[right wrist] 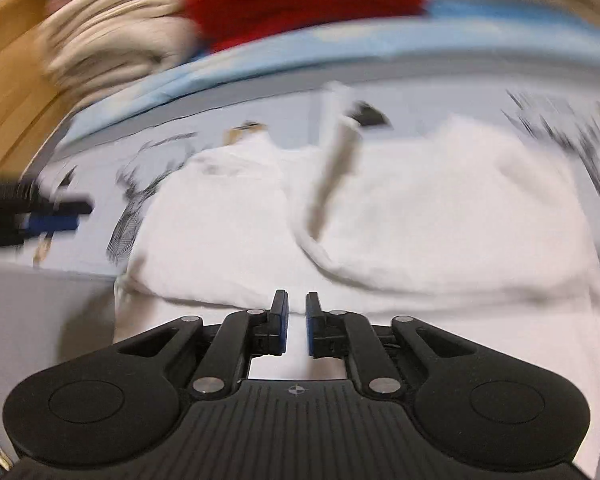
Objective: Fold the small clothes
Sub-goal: 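Grasp the shirt side edge with the right tool and fold it inward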
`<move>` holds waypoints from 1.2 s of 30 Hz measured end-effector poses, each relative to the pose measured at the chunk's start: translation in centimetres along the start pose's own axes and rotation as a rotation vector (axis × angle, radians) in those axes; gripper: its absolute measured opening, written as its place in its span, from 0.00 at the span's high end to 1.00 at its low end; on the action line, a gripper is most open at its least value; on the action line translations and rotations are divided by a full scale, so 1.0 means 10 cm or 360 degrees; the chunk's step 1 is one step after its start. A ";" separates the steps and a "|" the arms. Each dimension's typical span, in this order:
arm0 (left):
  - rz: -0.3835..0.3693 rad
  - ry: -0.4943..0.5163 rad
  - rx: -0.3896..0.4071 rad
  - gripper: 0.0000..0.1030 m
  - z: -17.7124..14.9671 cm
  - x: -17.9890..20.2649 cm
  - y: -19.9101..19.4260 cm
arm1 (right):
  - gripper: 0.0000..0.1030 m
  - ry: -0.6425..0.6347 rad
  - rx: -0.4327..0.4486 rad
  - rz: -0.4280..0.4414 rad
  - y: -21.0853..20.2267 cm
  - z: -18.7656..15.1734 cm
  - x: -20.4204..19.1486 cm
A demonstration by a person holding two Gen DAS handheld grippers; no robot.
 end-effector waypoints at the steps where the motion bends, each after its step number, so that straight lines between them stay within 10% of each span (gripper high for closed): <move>1: -0.0002 0.0010 0.0000 0.62 0.00 0.02 0.00 | 0.89 0.0126 0.0030 0.0034 -0.08 0.04 0.05; 7: 0.0016 0.0042 -0.0026 0.62 -0.06 0.15 0.13 | 0.72 0.0208 0.0308 0.0065 -0.08 0.24 0.19; 16: 0.0069 0.0016 -0.0051 0.62 -0.03 0.10 0.28 | 0.68 0.0412 0.0114 0.0038 0.68 0.36 0.41; 32: 0.0016 -0.0094 -0.0057 0.62 0.08 -0.26 0.13 | 0.68 0.0566 0.0227 0.0188 0.90 0.41 0.32; 36: 0.0015 -0.0109 -0.0051 0.62 0.10 -0.32 0.09 | 0.94 0.0375 0.0306 0.0090 0.85 0.44 0.15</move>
Point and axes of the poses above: each gripper's, at about its wrist camera, not at the fingertips, and y roughly the way its jaws point, x to its right, z to its top, the point moved 2 cm from there along y, roughly the way its jaws point, and after that the axes turned 5 degrees about z, right-handed, at the moved point
